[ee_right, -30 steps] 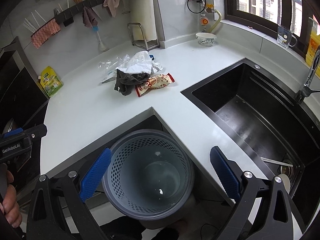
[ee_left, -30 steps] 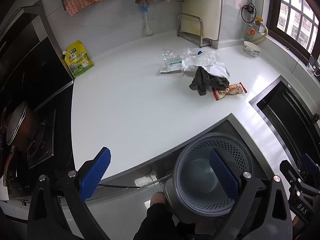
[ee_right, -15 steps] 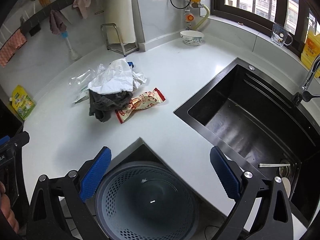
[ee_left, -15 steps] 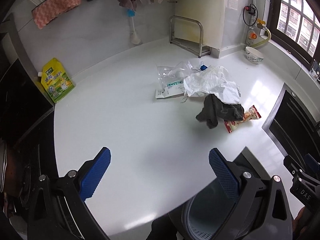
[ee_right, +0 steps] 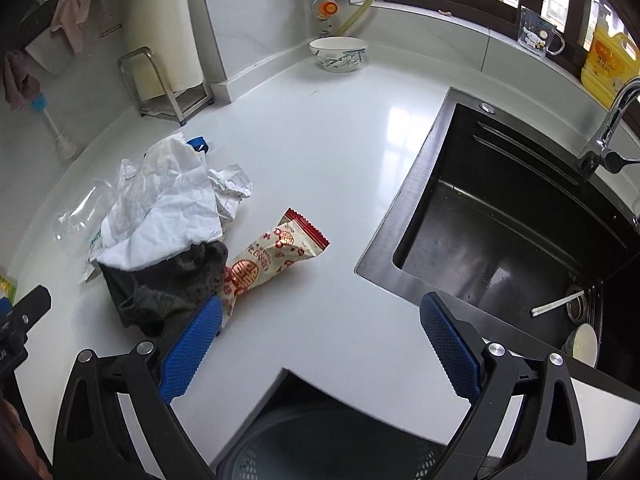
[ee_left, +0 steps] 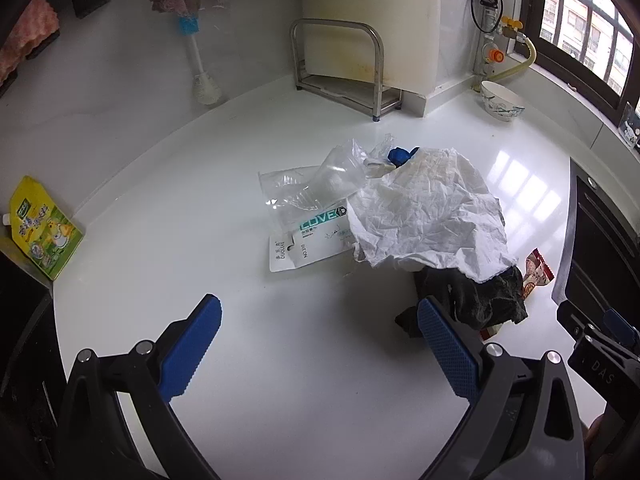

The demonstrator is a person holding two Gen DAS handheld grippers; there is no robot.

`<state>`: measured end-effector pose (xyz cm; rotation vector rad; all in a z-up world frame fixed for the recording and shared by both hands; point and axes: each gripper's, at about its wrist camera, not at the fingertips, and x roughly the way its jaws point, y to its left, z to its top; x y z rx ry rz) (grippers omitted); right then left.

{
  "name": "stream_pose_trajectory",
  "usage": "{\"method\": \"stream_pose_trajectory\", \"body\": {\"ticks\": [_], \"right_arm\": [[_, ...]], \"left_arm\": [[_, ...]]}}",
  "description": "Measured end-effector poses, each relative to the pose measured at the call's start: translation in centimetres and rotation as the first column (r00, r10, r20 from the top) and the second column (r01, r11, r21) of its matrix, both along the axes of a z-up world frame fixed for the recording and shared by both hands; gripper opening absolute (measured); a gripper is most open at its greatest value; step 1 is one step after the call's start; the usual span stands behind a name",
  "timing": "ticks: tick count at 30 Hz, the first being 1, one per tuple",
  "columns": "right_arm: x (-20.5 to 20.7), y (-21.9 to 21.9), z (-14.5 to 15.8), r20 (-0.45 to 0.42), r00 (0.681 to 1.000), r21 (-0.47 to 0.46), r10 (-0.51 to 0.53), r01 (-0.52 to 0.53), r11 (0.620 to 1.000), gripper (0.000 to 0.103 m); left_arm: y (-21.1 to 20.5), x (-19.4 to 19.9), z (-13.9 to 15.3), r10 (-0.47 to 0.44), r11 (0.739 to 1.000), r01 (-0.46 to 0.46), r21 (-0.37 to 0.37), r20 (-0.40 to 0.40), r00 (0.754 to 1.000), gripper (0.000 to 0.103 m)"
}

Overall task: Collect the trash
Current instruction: 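Reach the right tool to the snack wrapper while the left tool approaches the dark cloth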

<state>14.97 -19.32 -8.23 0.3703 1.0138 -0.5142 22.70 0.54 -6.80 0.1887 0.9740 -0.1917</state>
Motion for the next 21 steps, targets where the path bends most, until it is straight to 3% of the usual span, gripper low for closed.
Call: {"method": "stream_pose_trajectory", "body": {"ticks": [9, 21], "right_arm": [[2.4, -0.6, -2.1, -0.018, 0.996, 0.042, -0.083, 0.083, 0.996, 0.094], [4.0, -0.9, -3.6, -0.038, 0.993, 0.066, -0.115, 0.117, 0.991, 0.094]], "left_arm": [[-0.9, 2.1, -1.3, -0.070, 0.998, 0.070, 0.003, -0.011, 0.997, 0.097], [-0.2, 2.5, -2.3, -0.074, 0.997, 0.074, -0.004, -0.026, 0.997, 0.097]]}}
